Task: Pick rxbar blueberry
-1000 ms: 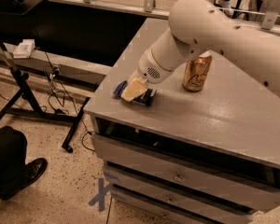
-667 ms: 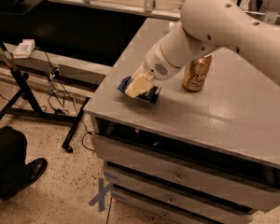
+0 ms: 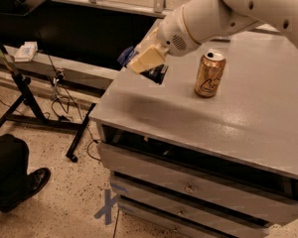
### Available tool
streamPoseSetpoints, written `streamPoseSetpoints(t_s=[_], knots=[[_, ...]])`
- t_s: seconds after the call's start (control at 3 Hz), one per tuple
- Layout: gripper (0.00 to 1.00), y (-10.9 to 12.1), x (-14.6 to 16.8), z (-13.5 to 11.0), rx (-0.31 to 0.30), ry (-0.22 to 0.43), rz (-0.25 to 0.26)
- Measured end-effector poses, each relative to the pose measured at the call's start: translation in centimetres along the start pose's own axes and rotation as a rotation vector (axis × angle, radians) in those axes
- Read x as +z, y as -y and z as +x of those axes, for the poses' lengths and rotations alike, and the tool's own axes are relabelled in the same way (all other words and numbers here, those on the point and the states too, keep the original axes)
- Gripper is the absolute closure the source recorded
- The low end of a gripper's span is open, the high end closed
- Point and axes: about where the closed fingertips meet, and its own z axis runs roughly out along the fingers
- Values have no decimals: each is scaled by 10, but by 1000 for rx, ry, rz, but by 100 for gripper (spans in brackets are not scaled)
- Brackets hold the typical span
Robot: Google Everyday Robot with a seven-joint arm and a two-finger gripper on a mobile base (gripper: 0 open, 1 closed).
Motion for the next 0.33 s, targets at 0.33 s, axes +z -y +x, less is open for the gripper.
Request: streamPoseSetpoints(t_s=[0.33], knots=[[100, 1, -4, -9, 1, 22, 1]])
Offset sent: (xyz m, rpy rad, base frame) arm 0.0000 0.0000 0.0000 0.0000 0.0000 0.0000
